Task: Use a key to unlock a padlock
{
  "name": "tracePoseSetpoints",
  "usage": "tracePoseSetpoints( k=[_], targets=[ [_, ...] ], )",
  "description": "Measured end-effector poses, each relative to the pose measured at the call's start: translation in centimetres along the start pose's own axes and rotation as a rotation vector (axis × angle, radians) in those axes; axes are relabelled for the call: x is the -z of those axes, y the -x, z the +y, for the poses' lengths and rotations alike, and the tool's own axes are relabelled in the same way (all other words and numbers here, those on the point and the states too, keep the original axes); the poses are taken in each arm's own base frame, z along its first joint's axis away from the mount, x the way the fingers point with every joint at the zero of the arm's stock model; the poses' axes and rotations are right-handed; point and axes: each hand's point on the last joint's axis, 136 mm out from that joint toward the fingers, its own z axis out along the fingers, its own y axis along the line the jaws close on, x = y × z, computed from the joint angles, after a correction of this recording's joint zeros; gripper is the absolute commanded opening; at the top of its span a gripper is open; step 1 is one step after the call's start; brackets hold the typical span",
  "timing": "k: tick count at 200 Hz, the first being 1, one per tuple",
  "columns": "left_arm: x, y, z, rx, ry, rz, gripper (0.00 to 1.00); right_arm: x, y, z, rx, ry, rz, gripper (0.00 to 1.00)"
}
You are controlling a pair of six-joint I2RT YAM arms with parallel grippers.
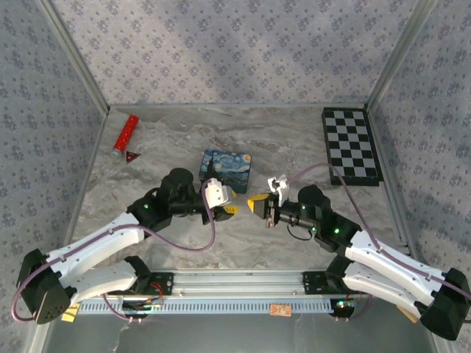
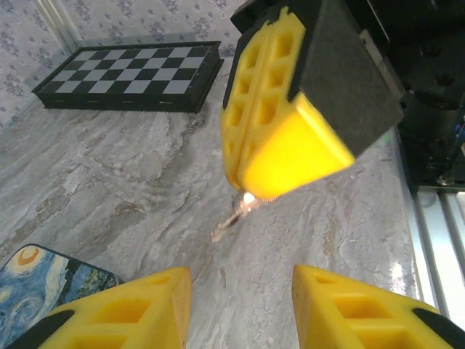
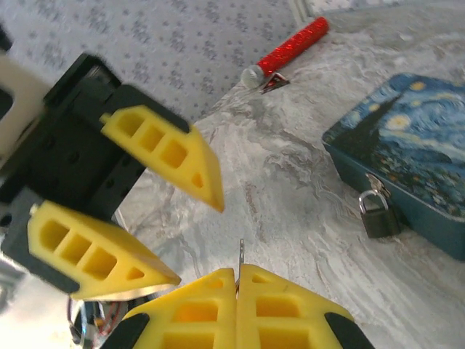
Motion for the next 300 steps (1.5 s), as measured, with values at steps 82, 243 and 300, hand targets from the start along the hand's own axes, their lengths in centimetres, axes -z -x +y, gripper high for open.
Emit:
tracePoseSetpoints(
  k=[82, 243, 300],
  targets=[
    [-0.5, -0.6, -1.1, 0.043, -0.090, 0.038, 0.31, -0.1, -0.4, 3.5, 0.233, 0.100, -0.012, 0.00],
    [-0.3, -0.8, -2.8, 0.054, -0.204, 0.058, 0.04, -0.4, -1.0, 2.9, 0.333, 0.042, -0.006, 0.00],
    [-0.6, -0.9, -2.4, 0.056, -0.190, 0.073, 0.00, -0.4, -1.0, 1.5, 0.322, -0.037, -0.002, 0.51]
  ],
)
